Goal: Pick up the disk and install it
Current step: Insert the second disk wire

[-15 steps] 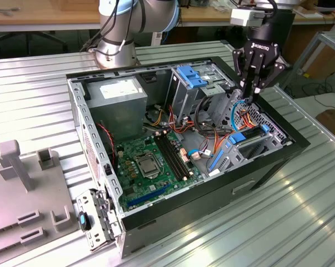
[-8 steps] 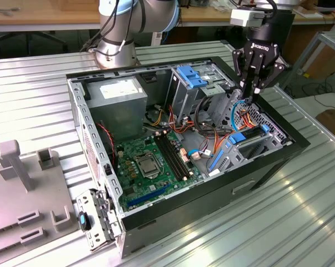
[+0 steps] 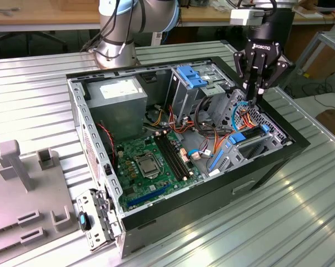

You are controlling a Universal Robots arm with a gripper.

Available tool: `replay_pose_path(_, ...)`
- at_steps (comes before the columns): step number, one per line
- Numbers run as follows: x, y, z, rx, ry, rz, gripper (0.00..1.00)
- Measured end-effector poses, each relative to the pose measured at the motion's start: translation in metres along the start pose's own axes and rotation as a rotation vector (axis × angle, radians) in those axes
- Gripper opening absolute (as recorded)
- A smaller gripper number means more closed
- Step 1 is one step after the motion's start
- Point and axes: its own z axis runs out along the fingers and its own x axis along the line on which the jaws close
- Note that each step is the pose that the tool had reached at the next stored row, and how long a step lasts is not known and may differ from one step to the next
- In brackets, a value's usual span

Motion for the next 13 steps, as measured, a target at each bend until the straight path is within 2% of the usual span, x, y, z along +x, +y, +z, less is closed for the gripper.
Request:
replay_pose_path(1, -0.0002, 0.0, 0.0001, 0.0002, 0.0107, 0.0, 0.31)
replay_pose_path(2, -0.0009, 0.0, 0.0012, 0.0002, 0.025, 0.001, 0.31)
replay_pose_path(3, -0.0018, -0.0001, 0.0029, 0.0002, 0.0329, 0.001, 0.31)
replay_pose_path(6, -0.0041, -0.0002, 0.008, 0.0002, 0.0425, 0.001, 0.31)
replay_pose_path(7, -0.0052, -0.0003, 0.0102, 0.0002, 0.0484, 0.001, 0.31)
replay_pose_path(9, -0.0056, -0.0003, 0.011, 0.0002, 0.0552, 0.002, 0.31)
replay_pose_path(12, -0.0056, -0.0003, 0.0111, 0.0002, 0.0559, 0.002, 0.29)
replay_pose_path(13, -0.0056, -0.0003, 0.0111, 0.0002, 0.0559, 0.002, 0.16)
